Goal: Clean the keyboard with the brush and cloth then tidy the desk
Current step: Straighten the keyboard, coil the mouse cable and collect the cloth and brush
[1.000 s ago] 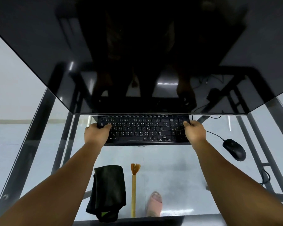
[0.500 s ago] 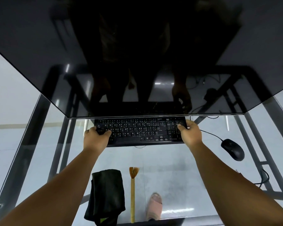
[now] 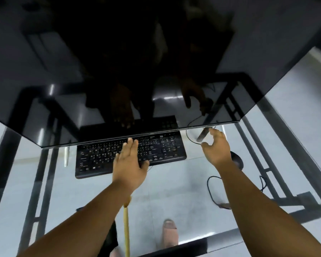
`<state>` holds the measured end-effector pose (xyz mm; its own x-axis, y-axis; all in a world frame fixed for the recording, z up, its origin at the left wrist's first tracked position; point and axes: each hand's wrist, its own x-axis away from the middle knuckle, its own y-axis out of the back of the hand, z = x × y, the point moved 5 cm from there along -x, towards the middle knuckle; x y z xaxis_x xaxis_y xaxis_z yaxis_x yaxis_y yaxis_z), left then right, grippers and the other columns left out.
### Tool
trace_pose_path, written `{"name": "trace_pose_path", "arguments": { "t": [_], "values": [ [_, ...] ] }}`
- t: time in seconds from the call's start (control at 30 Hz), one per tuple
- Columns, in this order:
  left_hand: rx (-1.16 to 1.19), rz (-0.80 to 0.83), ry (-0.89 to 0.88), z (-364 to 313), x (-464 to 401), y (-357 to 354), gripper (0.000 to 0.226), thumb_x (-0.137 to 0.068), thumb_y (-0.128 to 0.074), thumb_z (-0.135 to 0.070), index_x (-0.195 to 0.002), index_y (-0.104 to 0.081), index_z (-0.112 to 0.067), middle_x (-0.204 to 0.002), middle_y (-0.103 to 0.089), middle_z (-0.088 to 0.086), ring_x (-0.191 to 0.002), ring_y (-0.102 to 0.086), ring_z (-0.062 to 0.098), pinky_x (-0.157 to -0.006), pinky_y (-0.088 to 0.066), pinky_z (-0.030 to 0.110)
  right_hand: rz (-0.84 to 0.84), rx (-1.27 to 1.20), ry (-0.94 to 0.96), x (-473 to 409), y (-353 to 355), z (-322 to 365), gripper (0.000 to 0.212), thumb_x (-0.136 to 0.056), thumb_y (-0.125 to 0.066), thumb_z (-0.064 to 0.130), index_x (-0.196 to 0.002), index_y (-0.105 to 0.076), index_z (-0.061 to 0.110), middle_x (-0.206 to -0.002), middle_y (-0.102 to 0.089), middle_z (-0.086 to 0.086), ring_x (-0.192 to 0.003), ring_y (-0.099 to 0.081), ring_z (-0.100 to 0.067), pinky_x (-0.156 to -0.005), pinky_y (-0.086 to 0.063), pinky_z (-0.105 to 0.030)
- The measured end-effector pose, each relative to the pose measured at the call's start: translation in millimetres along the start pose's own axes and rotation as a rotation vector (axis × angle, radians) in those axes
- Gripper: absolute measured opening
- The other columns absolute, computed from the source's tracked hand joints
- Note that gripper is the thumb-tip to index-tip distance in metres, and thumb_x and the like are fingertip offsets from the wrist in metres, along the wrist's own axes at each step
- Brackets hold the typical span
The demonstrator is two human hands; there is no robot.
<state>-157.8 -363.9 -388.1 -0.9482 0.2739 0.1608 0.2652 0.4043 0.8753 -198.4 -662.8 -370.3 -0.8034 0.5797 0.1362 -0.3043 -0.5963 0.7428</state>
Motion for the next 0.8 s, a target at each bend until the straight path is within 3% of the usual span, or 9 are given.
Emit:
{"name": "trace_pose_path", "arguments": {
  "t": [0.07, 0.17, 0.27, 0.37, 0.53, 0.67, 0.8],
  "values": [
    [-0.063, 0.043, -0.042, -15.9, -2.9, -12.3, 0.078, -0.097, -0.042, -0.050, -0.157, -0.001, -0.020, -0.164, 0.009, -0.003, -0.151, 0.005, 0.017, -0.121, -0.007, 0.040, 0.004, 0.046, -0.005, -3.4, 11.6, -11.6, 0.047, -0.085, -0.062, 0.010, -0.130, -0.050, 0.016, -0.126, -0.048, 0.002, -0.108, -0.054, -0.020, -0.081, -0.039, -0.024],
    [-0.159, 0.107, -0.081, -45.7, -7.7, -39.4, 0.079, -0.098, -0.034, -0.053, -0.156, 0.006, -0.018, -0.163, 0.015, -0.002, -0.150, 0.012, 0.017, -0.122, -0.003, 0.040, 0.106, 0.162, -0.049, -11.0, 29.4, -43.8, 0.058, -0.080, -0.063, 0.015, -0.134, -0.045, 0.024, -0.136, -0.044, 0.002, -0.112, -0.054, -0.025, -0.087, -0.051, -0.039],
    [-0.210, 0.147, -0.073, -71.2, -9.1, -63.2, 0.079, -0.098, -0.031, -0.055, -0.155, 0.008, -0.017, -0.162, 0.018, -0.001, -0.150, 0.014, 0.017, -0.122, -0.001, 0.041, 0.235, 0.321, -0.096, -14.5, 44.7, -83.2, 0.070, -0.077, -0.067, 0.028, -0.141, -0.039, 0.028, -0.138, -0.041, 0.002, -0.121, -0.047, -0.025, -0.095, -0.049, -0.048],
    [-0.265, 0.156, -0.041, -80.3, -8.5, -76.4, 0.079, -0.098, -0.028, -0.056, -0.155, 0.009, -0.016, -0.162, 0.020, 0.000, -0.149, 0.018, 0.018, -0.121, 0.003, 0.043, 0.288, 0.352, -0.099, -11.5, 50.0, -113.4, 0.074, -0.071, -0.073, 0.024, -0.139, -0.043, 0.026, -0.131, -0.043, -0.001, -0.121, -0.046, -0.026, -0.099, -0.047, -0.043],
    [-0.326, 0.140, 0.042, -88.5, -6.8, -86.2, 0.081, -0.097, -0.025, -0.058, -0.154, 0.012, -0.013, -0.161, 0.023, 0.003, -0.148, 0.019, 0.020, -0.120, 0.005, 0.044, 0.165, 0.199, -0.029, -4.2, 54.5, -136.3, 0.049, -0.067, -0.076, 0.022, -0.113, -0.059, 0.022, -0.103, -0.053, 0.002, -0.093, -0.057, -0.021, -0.077, -0.045, -0.026],
    [-0.296, 0.136, 0.051, -88.8, -8.2, -88.7, 0.083, -0.097, -0.028, -0.058, -0.154, 0.014, -0.013, -0.159, 0.026, 0.002, -0.148, 0.020, 0.018, -0.120, 0.004, 0.042, 0.074, 0.035, -0.048, -13.0, 47.8, -129.4, 0.042, -0.063, -0.083, 0.035, -0.096, -0.060, 0.023, -0.094, -0.060, 0.005, -0.083, -0.060, -0.015, -0.072, -0.051, -0.028],
    [-0.283, 0.135, 0.073, -85.8, -14.9, -87.8, 0.085, -0.097, -0.030, -0.058, -0.153, 0.014, -0.013, -0.159, 0.027, 0.002, -0.148, 0.020, 0.018, -0.121, 0.003, 0.041, 0.019, -0.022, -0.049, -39.8, 34.7, -106.8, 0.043, -0.064, -0.082, 0.038, -0.097, -0.061, 0.020, -0.097, -0.059, 0.004, -0.084, -0.058, -0.015, -0.071, -0.047, -0.026]
  ]
}}
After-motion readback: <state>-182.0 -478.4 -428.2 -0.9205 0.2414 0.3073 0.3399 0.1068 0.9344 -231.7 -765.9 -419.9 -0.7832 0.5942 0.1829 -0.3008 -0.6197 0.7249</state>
